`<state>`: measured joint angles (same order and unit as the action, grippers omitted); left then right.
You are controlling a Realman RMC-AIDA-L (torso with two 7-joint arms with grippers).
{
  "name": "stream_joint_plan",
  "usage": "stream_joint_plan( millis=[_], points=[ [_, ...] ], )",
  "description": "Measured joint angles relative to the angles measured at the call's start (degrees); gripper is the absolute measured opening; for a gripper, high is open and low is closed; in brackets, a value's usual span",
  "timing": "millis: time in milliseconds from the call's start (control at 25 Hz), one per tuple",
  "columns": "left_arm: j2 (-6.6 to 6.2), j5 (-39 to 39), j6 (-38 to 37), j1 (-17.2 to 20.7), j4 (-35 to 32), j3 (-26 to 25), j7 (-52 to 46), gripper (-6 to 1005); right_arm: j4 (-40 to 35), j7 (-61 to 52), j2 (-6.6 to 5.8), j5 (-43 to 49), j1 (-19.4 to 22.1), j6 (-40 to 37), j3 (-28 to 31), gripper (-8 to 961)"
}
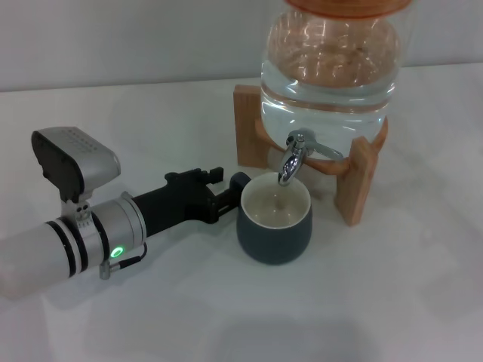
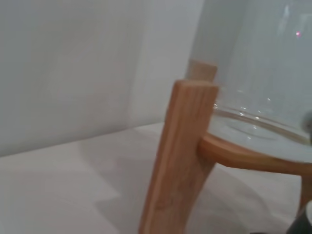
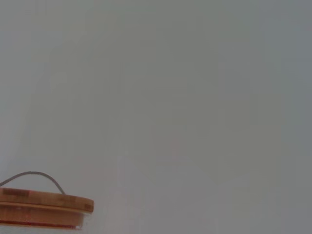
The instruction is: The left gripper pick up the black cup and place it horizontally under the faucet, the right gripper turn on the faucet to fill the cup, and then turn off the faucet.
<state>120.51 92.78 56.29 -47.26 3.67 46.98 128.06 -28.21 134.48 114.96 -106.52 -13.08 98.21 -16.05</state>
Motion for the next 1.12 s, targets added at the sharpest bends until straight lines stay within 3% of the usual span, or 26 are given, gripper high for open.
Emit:
stream_joint_plan(
  millis=[320,800,1120],
  points=[
    [-0.28,-1.32,2.46,1.47,-0.41,-0.02,-0.03,529,0.17,0.0,0.0,0.0,0.74,0.65,0.4,809],
    [-0.45,-1.5,2.83,3.61,-0.75,0.22,0.39,699,0.18,0.0,0.09,0.0,1.05,0.79,0.48,809],
    [-0.48,-1.57,5.39,6.64,-3.42,0.26,0.44,698,0.17,0.0,0.04,0.0,1.14,0.61,0.5,809]
  ],
)
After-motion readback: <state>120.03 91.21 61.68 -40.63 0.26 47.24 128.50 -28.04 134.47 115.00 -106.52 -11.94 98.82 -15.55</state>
